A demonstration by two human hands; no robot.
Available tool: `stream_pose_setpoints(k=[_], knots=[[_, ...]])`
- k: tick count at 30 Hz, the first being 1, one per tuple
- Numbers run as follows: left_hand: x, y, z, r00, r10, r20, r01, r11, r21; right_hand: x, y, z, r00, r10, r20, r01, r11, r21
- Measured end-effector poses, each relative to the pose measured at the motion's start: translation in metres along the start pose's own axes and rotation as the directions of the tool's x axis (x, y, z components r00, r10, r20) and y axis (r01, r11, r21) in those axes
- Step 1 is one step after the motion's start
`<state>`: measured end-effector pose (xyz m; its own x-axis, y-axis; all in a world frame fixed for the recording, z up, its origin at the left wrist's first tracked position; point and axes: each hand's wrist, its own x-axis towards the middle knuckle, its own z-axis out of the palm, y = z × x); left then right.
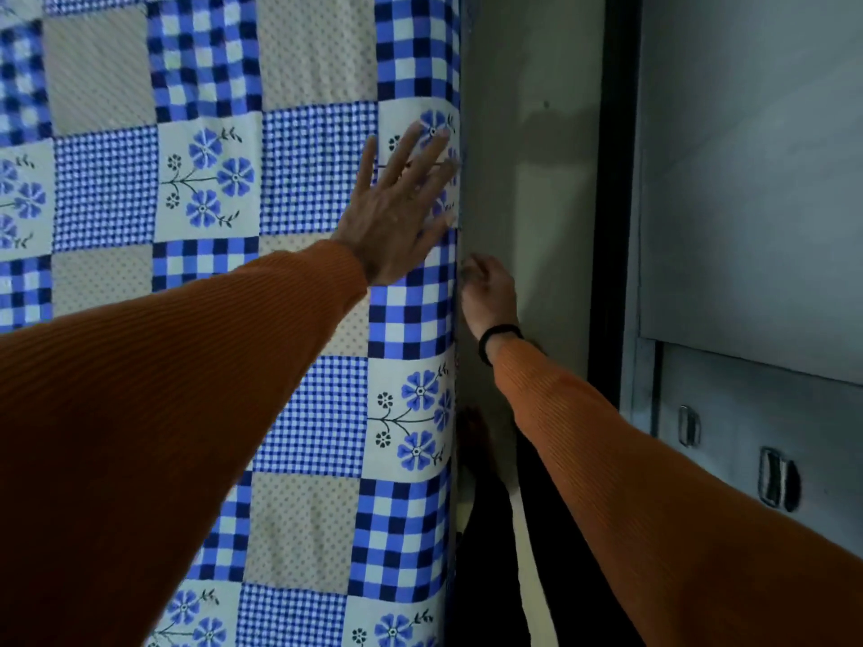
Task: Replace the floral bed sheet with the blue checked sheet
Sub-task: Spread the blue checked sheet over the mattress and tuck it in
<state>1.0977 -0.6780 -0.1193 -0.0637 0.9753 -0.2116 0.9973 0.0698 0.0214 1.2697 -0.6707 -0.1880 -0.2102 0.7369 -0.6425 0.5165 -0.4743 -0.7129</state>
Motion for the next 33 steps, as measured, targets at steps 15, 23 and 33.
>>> stream_pose_setpoints(k=[15, 23, 33], knots=[[0.026, 0.012, 0.031, 0.804, -0.583, -0.114, 0.513, 0.778, -0.363, 0.048, -0.001, 0.031, 0.863, 0.271, 0.427, -0.409, 0.871, 0.273], [0.025, 0.011, 0.023, 0.852, -0.505, -0.139, 0.463, 0.849, -0.254, 0.08, -0.035, 0.023, 0.752, 0.235, 0.616, -0.518, 0.788, 0.332], [0.031, 0.014, 0.019, 0.828, -0.554, -0.083, 0.529, 0.822, -0.212, 0.082, -0.037, 0.016, 0.728, 0.184, 0.661, -0.578, 0.683, 0.446]])
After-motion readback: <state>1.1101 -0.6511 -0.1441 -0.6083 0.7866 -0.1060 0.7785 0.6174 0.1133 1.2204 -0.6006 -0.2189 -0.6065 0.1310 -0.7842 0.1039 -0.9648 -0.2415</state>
